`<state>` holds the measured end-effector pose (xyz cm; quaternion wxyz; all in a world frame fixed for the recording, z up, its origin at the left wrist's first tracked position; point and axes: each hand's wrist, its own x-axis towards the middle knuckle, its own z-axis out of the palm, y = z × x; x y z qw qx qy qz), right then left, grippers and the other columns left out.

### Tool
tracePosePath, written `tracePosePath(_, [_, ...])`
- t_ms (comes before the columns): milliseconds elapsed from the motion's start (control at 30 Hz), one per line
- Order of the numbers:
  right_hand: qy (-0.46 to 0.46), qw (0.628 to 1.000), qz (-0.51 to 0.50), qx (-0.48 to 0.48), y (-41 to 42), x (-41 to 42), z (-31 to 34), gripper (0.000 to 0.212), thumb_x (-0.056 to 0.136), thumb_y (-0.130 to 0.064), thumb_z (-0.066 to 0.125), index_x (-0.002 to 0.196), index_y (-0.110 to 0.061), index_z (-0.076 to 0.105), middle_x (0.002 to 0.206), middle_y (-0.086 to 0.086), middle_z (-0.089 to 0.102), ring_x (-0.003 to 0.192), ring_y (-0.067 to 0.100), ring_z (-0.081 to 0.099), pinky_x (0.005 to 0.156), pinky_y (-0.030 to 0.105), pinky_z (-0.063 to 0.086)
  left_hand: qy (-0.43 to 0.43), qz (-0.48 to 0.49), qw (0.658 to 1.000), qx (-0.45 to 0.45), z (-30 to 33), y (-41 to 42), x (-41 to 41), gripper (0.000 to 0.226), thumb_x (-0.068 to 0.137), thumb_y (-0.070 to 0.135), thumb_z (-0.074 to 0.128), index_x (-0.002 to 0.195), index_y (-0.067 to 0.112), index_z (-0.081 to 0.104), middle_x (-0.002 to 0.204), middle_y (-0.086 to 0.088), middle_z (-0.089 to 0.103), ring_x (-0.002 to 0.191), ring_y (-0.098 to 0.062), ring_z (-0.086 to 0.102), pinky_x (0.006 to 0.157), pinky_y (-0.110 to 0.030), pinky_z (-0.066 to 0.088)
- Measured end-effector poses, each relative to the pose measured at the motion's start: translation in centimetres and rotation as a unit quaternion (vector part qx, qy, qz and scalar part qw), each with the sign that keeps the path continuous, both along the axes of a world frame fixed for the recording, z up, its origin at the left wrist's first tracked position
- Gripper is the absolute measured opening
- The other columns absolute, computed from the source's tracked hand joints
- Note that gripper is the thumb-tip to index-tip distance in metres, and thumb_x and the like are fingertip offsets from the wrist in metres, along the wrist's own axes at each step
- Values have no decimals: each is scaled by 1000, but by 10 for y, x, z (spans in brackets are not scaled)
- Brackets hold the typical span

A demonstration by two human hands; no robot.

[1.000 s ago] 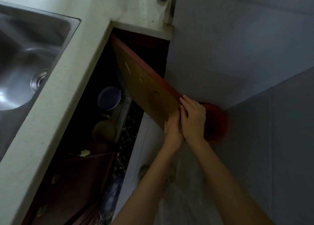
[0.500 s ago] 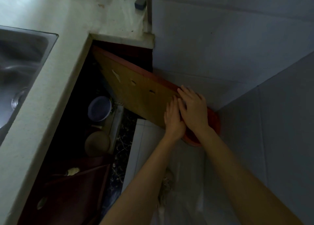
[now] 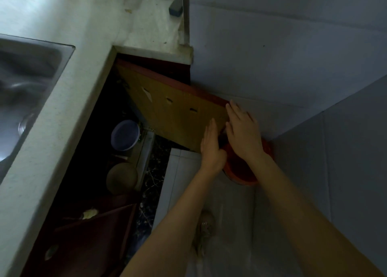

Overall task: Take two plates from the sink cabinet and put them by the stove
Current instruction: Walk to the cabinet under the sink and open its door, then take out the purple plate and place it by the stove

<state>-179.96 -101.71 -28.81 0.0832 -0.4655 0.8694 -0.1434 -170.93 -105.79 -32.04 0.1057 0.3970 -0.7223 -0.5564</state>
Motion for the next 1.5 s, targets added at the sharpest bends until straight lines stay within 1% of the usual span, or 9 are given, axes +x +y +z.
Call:
tracePosePath(133, [-7, 1000, 1, 1, 1, 2, -2, 50, 97, -16, 34, 143, -6, 19, 155, 11, 19, 141, 24, 22, 115, 38, 17, 29, -10, 999, 19, 2, -5, 14, 71, 86, -18, 34, 147, 2, 6, 157, -15, 11, 146, -25, 13, 120, -45, 11])
tracePosePath(367, [-9, 1000, -2, -28, -6, 16, -3, 51, 96, -17, 39, 142, -5, 23, 153, 13, 23, 142, 24, 19, 114, 38, 18, 36, 87, 995, 35, 8, -24, 37, 67, 89, -12, 36, 148, 10, 14, 155, -8, 22, 142, -17, 22, 118, -34, 20])
tracePosePath(533, [-49, 997, 42, -49, -28, 42, -9, 46, 95, -15, 42, 139, -4, 33, 149, 15, 33, 140, 26, 25, 113, 41, 23, 19, 160, 986, 35, 2, -57, 71, 66, 89, -8, 37, 148, 16, 20, 154, -1, 27, 135, -4, 26, 99, -3, 24])
tracePosePath(700, [-154, 984, 76, -54, -60, 70, -21, 46, 96, -18, 42, 140, -7, 32, 150, 11, 31, 141, 22, 23, 113, 29, 16, -10, 228, 973, 29, -7, -87, 112, 63, 88, -6, 39, 145, 17, 28, 152, -2, 32, 138, -15, 31, 109, -24, 28])
tracePosePath(933, [-451, 885, -22, -114, -116, 105, -39, 43, 92, -21, 51, 134, -16, 43, 138, 1, 48, 118, 0, 38, 82, 0, 35, 29, 344, 936, 72, -25, -125, 158, 60, 86, -14, 38, 142, 8, 33, 147, -12, 39, 134, -17, 37, 100, -18, 30])
tracePosePath(1067, [-557, 818, -62, -131, -145, 119, -62, 40, 91, -17, 53, 130, -15, 48, 131, 1, 54, 112, 5, 50, 75, 4, 45, 88, 429, 891, 119, -39, -146, 171, 55, 87, -18, 35, 139, 2, 36, 142, -19, 44, 130, -24, 43, 98, -22, 36])
tracePosePath(1200, [-625, 763, -73, -147, -169, 133, -89, 36, 91, -16, 53, 126, -13, 51, 120, 2, 60, 112, 13, 56, 93, 22, 47, 160, 498, 834, 174, -58, -162, 183, 48, 89, -16, 38, 135, -3, 38, 137, -26, 47, 126, -34, 48, 98, -33, 41])
tracePosePath(1300, [-673, 717, -81, -163, -182, 142, -111, 31, 90, -14, 54, 121, -11, 54, 109, 2, 63, 104, 14, 61, 83, 18, 53, 206, 518, 808, 192, -76, -171, 189, 45, 91, -13, 36, 135, -5, 37, 135, -27, 48, 121, -35, 51, 84, -24, 48])
tracePosePath(1500, [-698, 688, -99, -171, -197, 148, -170, 30, 90, -1, 48, 120, -3, 50, 102, 8, 62, 95, 22, 61, 76, 22, 52, 235, 534, 790, 187, -137, -188, 200, 41, 92, -11, 34, 132, -7, 41, 115, -17, 53, 62, 0, 66, 64, -12, 51])
